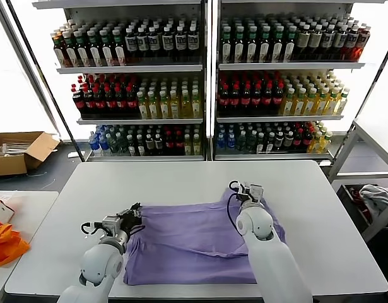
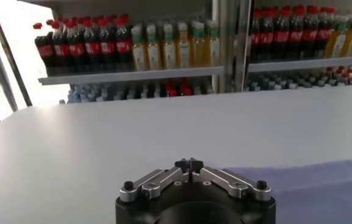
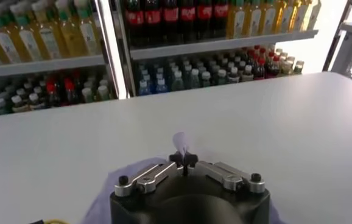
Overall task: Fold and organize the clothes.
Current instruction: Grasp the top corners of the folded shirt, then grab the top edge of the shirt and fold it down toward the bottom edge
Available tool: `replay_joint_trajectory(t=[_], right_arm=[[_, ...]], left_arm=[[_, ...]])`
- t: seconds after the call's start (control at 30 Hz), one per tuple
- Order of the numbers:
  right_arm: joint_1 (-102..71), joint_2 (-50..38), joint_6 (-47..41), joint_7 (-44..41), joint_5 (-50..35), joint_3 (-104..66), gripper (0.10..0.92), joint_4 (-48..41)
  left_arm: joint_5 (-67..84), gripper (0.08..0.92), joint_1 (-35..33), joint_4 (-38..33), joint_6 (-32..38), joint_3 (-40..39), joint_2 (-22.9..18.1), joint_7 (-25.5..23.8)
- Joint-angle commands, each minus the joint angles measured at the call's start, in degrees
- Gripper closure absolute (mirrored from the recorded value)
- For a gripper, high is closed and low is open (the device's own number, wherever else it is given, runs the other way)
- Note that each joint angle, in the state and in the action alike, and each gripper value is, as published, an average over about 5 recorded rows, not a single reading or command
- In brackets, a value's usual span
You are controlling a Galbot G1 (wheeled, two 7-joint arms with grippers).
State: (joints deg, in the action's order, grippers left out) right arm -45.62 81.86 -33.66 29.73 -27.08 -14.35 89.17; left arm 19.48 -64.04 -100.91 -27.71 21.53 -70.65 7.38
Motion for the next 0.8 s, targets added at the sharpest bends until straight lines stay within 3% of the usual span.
replay_joint_trajectory(t=[0.03, 0.5, 0.8], right_arm=[[-3.5, -1.4, 0.4, 0.2, -0.7, -0.3, 0.912, 10.9], [-22.8, -4.7, 0.4, 0.4, 0.7, -4.4, 0.912, 27.4], [-32.1, -4.6, 0.4, 0.3, 4.4, -6.3, 0.912, 33.1]], left_arm=[[-0.4, 0.916, -2.9, -5.2, 1.9, 0.6, 0.3, -0.1], [-3.3, 0.916, -14.5, -13.2, 2.6, 1.5, 1.7, -0.6], [-7.2, 0.916, -21.8, -15.2, 3.9, 1.1, 1.0, -0.8]])
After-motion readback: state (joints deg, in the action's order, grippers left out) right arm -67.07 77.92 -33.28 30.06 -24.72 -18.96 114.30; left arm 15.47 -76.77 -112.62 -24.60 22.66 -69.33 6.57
